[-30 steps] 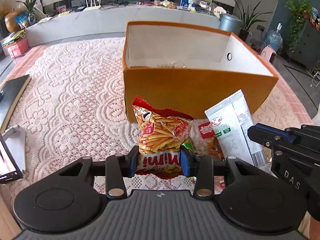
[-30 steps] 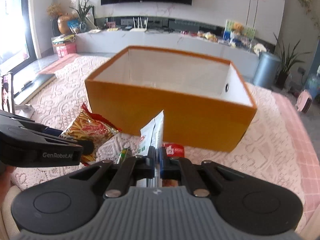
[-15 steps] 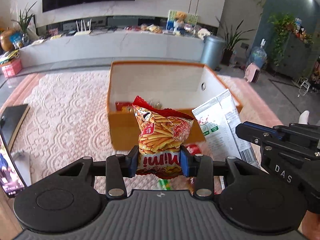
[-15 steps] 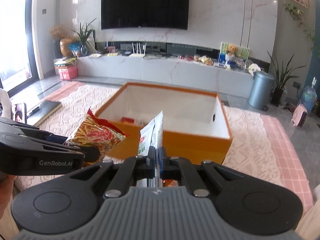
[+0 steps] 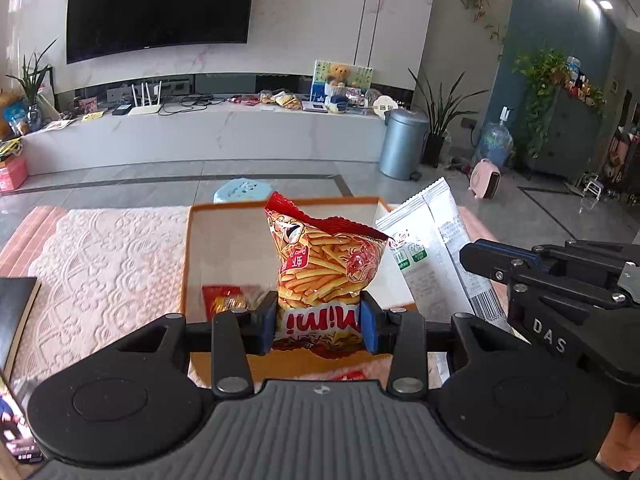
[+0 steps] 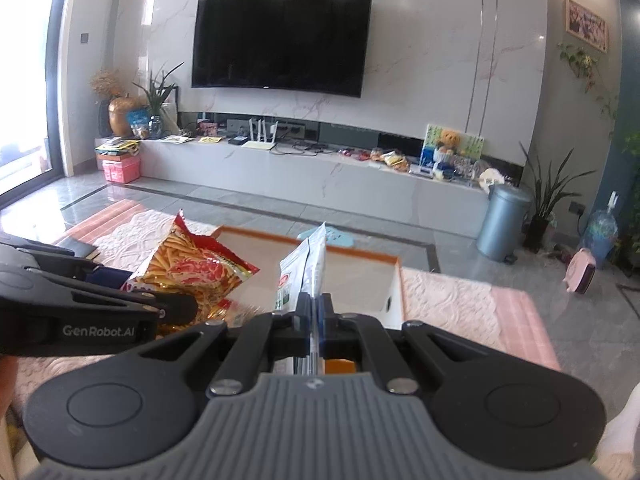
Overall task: Organize snacks
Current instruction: 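Carry both snacks over the orange box and lower them inside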
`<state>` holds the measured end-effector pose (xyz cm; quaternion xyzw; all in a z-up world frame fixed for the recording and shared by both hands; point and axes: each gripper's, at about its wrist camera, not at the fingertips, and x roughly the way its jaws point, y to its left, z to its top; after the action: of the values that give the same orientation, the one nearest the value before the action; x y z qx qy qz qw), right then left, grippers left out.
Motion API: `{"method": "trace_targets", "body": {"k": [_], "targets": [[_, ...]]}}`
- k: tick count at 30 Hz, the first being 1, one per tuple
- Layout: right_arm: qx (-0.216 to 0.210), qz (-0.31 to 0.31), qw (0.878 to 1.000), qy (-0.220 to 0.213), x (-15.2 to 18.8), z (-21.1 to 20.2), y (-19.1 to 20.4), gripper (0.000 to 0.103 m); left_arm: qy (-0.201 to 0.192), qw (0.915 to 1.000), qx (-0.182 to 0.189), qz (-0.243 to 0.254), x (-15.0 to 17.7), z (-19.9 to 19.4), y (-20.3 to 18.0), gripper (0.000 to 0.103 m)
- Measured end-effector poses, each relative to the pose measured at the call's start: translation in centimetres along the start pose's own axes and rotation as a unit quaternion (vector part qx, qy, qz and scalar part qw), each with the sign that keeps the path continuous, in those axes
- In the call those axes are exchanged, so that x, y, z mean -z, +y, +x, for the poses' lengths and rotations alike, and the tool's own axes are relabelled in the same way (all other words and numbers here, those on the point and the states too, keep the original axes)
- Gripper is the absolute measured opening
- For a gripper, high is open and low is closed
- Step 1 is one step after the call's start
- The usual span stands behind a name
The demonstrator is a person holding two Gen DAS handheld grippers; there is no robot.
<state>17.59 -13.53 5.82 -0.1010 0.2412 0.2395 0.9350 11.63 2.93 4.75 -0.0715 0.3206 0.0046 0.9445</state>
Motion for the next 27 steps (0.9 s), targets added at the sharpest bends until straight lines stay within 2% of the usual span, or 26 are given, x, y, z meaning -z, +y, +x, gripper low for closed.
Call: {"method": "trace_targets", "body": {"k": [9,16,20,27], "targets": [[0.025,-0.022,0.999,-0.007,-2.7,4.2,-1.5,0.0,-0.004,0.9999,0.009,-0.006,-2.6,3.0,-0.3,0.046],[0.05,-0.057,0.997,-0.01,-3.5,9.2,-2.0,0.0,0.017,0.9998,0.004,-0.009,-3.4,6.9,-0.3,0.046],[0.059,-0.07,0.996,0.008,-3.2,12.6,-2.4,0.0,0.032,0.9994,0.002,-0.013,-3.2,9.5,0.0,0.046],[0.067,-0.078,0.994,0.049,-2.4,17.5,-3.2,0.0,0.069,0.997,0.02,-0.028,-2.5,13.8,1.1,0.046]]}}
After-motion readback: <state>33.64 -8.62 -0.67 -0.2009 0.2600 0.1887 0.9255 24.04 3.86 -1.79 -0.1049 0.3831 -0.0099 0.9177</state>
